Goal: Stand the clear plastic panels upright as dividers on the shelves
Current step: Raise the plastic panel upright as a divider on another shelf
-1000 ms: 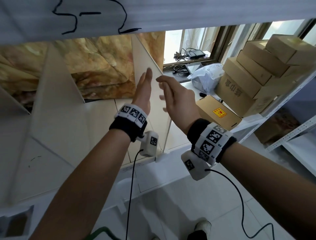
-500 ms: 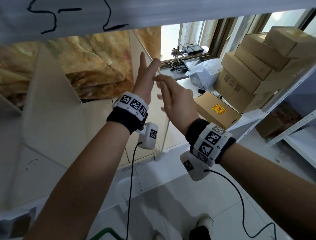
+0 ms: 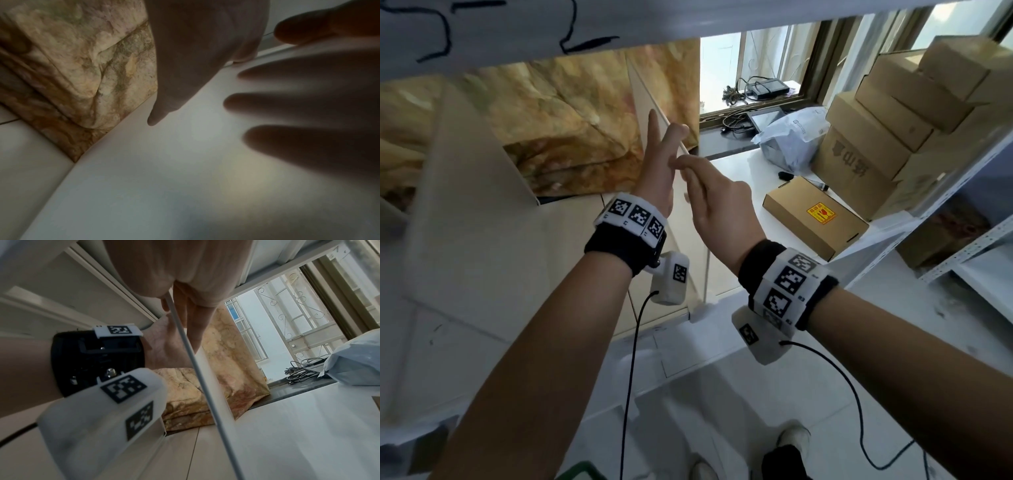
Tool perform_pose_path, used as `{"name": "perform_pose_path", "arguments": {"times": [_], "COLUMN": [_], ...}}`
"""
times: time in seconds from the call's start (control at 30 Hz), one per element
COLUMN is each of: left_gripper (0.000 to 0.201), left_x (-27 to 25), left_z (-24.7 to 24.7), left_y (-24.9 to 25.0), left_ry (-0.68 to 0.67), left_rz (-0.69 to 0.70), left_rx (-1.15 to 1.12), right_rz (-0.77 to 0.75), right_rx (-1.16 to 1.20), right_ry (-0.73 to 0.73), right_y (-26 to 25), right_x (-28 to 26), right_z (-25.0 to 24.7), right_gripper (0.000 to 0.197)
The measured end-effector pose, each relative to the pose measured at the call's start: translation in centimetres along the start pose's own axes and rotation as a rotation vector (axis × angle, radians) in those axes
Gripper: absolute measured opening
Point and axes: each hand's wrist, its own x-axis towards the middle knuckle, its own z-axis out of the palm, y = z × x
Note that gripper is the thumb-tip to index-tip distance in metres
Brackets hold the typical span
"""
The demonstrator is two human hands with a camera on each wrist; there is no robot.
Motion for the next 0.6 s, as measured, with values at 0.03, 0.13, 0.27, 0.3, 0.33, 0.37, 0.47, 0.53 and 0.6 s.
{"name": "perform_pose_path", "arguments": {"times": [0.03, 0.13, 0.27, 0.3, 0.33, 0.37, 0.47, 0.53, 0.6], "left_gripper": [0.077, 0.08, 0.079, 0.078, 0.077, 0.077, 0.088, 0.095, 0.095], "left_x": [0.0, -0.2, -1.0, -1.2, -1.4, -1.8, -2.7, -3.4, -4.0], "left_z": [0.0, 0.1, 0.4, 0.4, 0.5, 0.4, 0.0, -0.5, -1.0], "left_y": [0.0, 0.1, 0.7, 0.9, 1.1, 1.5, 2.5, 2.8, 2.9], "left_ry": [0.002, 0.004, 0.008, 0.006, 0.003, -0.001, -0.039, -0.059, -0.034], "left_rz": [0.003, -0.022, -0.054, -0.069, -0.096, -0.121, -0.179, -0.186, -0.178], "left_rx": [0.005, 0.006, 0.034, 0.037, 0.047, 0.058, 0.102, 0.091, 0.056], "right_rz": [0.001, 0.026, 0.054, 0.064, 0.072, 0.074, 0.075, 0.082, 0.098], "right_rx": [0.002, 0.015, 0.037, 0.039, 0.037, 0.033, 0.018, 0.012, 0.013], "right_ry": [-0.001, -0.005, -0.007, -0.01, -0.012, -0.014, -0.019, -0.027, -0.049], "right_y": [0.0, 0.0, 0.0, 0.0, 0.1, 0.0, -0.1, -0.4, -0.7], "right_x": [0.0, 0.0, 0.0, 0.0, 0.0, 0.0, -0.1, -0.2, -0.3], "right_z": [0.0, -0.1, -0.3, -0.4, -0.4, -0.5, -0.5, -0.6, -0.7], "right_gripper": [0.038, 0.034, 0.033, 0.033, 0.034, 0.034, 0.035, 0.038, 0.041]}}
